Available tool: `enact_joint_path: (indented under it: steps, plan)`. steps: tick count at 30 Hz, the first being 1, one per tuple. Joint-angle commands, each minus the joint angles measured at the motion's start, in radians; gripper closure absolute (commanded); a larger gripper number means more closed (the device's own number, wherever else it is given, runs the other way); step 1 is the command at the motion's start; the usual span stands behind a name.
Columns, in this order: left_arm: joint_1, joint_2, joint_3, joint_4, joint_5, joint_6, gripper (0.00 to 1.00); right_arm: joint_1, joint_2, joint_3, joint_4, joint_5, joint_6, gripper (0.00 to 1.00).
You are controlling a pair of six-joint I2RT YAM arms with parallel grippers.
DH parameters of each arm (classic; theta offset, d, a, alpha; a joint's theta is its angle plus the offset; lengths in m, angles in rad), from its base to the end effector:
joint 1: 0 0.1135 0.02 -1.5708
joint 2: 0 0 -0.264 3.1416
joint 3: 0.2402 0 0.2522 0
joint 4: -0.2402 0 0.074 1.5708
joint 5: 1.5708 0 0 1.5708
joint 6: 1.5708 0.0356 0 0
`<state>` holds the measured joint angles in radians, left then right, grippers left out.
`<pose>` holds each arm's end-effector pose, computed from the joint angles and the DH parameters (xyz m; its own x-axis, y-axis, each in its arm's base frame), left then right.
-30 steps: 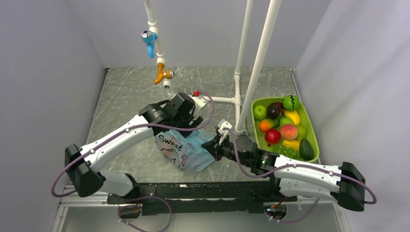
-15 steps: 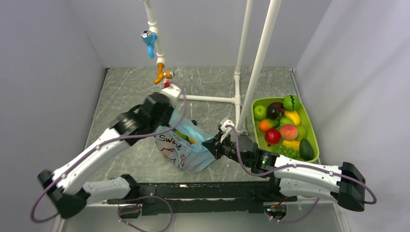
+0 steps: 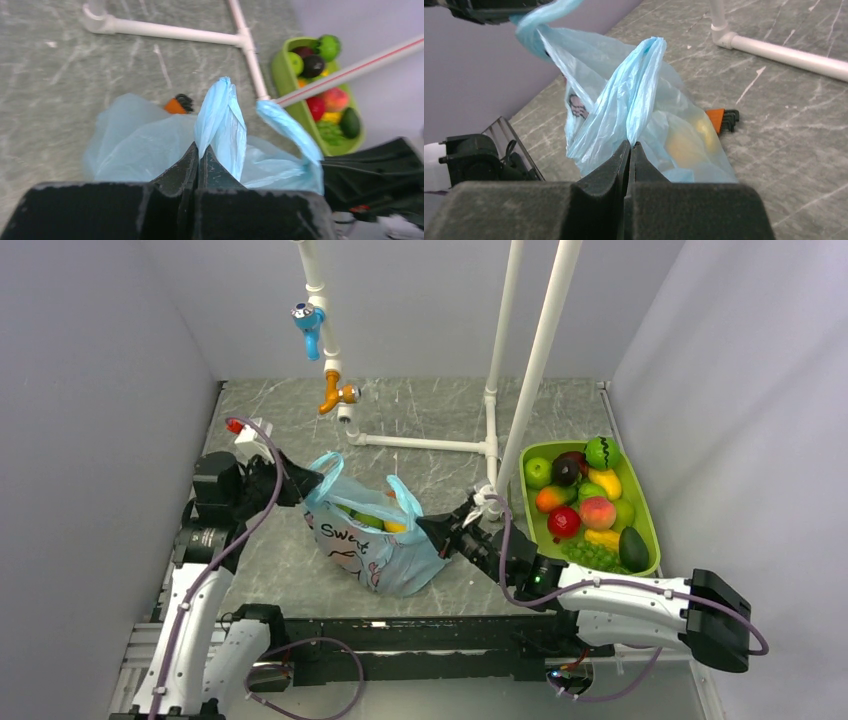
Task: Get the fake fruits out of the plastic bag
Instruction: Untie the plastic bag at the center of the board.
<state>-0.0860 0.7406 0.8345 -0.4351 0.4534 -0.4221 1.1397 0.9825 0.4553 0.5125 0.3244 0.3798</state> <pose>0.1614 -0.0296 0.3389 -0.5042 -0.3262 -0.7996 0.3090 0.7965 -0.5198 0.1035 0.1980 0.2601 -0.2756 0.2418 -0.9304 -0.6738 0.6417 0.3664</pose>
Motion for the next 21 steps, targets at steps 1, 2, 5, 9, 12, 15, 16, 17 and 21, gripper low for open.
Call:
enact_joint_path:
  steps: [1, 2, 5, 9, 12, 15, 16, 17, 21]
  plan:
    - [0.113, -0.014, -0.015, 0.125, 0.328, -0.120, 1.00, 0.003, -0.059, -0.134, 0.169, -0.028, 0.042, 1.00]
    - [0.133, -0.009, -0.010, 0.117, 0.348, -0.119, 1.00, 0.004, -0.078, -0.158, 0.158, -0.067, 0.041, 1.00]
    - [0.165, 0.022, 0.014, 0.075, 0.395, -0.101, 1.00, 0.006, -0.137, -0.227, 0.105, -0.190, 0.045, 0.99]
    - [0.189, 0.065, 0.031, 0.034, 0.456, -0.074, 1.00, 0.006, -0.220, -0.239, -0.082, -0.367, -0.017, 0.84]
    - [0.190, 0.097, 0.062, -0.038, 0.456, -0.015, 1.00, 0.006, -0.175, -0.108, -0.316, -0.426, -0.114, 0.76]
    - [0.190, 0.106, 0.075, -0.072, 0.441, 0.015, 1.00, 0.007, -0.088, 0.048, -0.491, -0.412, -0.179, 0.72]
    - [0.191, 0.105, 0.074, -0.071, 0.446, 0.014, 1.00, 0.005, -0.073, 0.086, -0.519, -0.408, -0.189, 0.64]
    - [0.190, 0.103, 0.072, -0.070, 0.453, 0.010, 1.00, 0.004, -0.066, 0.121, -0.544, -0.402, -0.198, 0.58]
    - [0.190, 0.091, 0.061, -0.074, 0.458, 0.001, 1.00, -0.001, 0.014, 0.356, -0.729, -0.405, -0.227, 0.36]
